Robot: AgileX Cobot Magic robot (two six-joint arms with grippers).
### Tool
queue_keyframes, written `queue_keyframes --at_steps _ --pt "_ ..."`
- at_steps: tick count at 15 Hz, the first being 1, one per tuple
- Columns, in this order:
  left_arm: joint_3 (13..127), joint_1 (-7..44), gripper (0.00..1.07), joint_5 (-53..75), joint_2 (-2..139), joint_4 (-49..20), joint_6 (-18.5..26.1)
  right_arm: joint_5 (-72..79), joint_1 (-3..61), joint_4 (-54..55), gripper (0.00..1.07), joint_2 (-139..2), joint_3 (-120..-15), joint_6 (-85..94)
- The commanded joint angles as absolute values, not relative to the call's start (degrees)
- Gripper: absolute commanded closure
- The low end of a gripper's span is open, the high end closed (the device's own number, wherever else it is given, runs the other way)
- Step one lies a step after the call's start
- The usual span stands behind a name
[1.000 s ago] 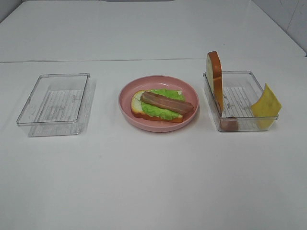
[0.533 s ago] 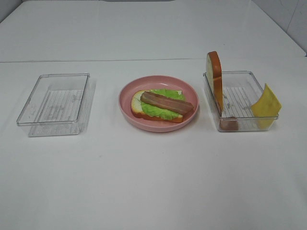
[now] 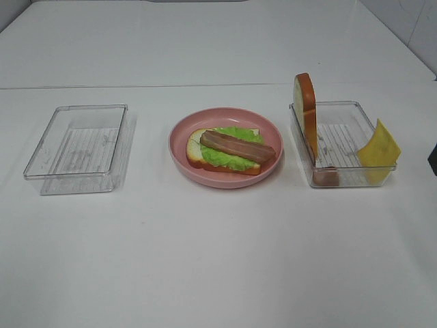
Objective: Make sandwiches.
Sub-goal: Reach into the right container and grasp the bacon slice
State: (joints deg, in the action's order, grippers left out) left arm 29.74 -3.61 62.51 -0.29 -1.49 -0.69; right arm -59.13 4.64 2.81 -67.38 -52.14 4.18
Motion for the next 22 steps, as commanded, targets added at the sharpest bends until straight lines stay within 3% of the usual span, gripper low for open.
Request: queue_keyframes --at_steps 1,9,16,22 --pt "29.68 -3.61 0.15 61.48 -1.26 -2.06 -0.57 -61.42 4.47 4.13 0.08 -72.02 -55.69 4.58" --pt "29.68 -3.61 0.15 61.48 -1.26 -2.06 -0.57 -62.45 22.06 -3.9 0.08 -90.87 -70.65 -7.91" --pt "29.68 -3.61 0.15 61.48 -1.26 -2.06 -0.57 -57.12 23.78 -5.44 0.08 -102.67 -81.65 -15.41" --pt "29.68 -3.61 0.15 61.48 -1.26 -2.06 -0.57 -52.48 23.66 -6.99 0.08 -108.92 -82.33 -17.07"
